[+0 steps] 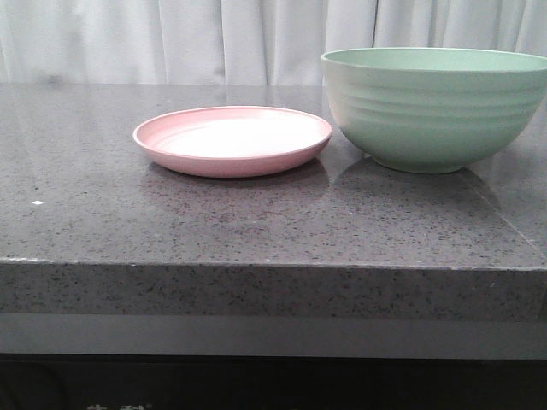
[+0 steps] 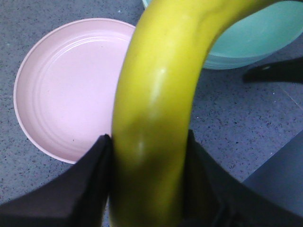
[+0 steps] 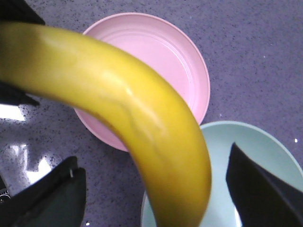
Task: Transfer banana from pink plate to green bowl
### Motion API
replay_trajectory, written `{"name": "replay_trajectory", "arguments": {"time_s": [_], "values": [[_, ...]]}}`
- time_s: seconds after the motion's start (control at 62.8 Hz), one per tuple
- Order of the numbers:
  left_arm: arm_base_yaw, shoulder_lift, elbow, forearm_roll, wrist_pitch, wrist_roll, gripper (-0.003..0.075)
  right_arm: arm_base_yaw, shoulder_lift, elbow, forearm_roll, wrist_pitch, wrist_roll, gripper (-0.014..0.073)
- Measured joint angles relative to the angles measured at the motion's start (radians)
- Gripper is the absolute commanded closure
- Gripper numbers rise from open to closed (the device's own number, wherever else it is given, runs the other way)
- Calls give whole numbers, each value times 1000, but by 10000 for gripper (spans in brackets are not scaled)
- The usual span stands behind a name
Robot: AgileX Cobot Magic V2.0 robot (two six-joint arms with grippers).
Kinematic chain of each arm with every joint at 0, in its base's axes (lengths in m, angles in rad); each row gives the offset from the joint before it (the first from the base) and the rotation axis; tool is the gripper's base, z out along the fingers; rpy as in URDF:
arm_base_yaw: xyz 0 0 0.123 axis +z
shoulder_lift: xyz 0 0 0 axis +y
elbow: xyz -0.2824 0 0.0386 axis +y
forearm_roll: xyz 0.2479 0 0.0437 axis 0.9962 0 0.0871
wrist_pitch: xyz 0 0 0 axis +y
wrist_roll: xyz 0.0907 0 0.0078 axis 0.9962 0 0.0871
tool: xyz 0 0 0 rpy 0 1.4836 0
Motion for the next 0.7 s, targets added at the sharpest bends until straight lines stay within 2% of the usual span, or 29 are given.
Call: {"name": "replay_trajectory", "arguments": {"time_s": [0.112, 0.271, 0.446, 0.574, 0.701], "values": [[0, 0, 0, 0, 0, 0, 729, 10, 43, -37, 0, 21, -6, 75], [0, 0, 4, 0, 7, 0, 729, 11, 60, -49, -13, 25, -9, 275], [0, 0, 3, 6, 7, 15, 729, 11, 60, -50, -27, 42, -30, 453], [0, 0, 3, 6, 7, 16, 729, 11, 60, -50, -27, 42, -32, 540], [0, 0, 3, 6, 7, 16, 726, 11, 60, -50, -27, 42, -32, 578]]}}
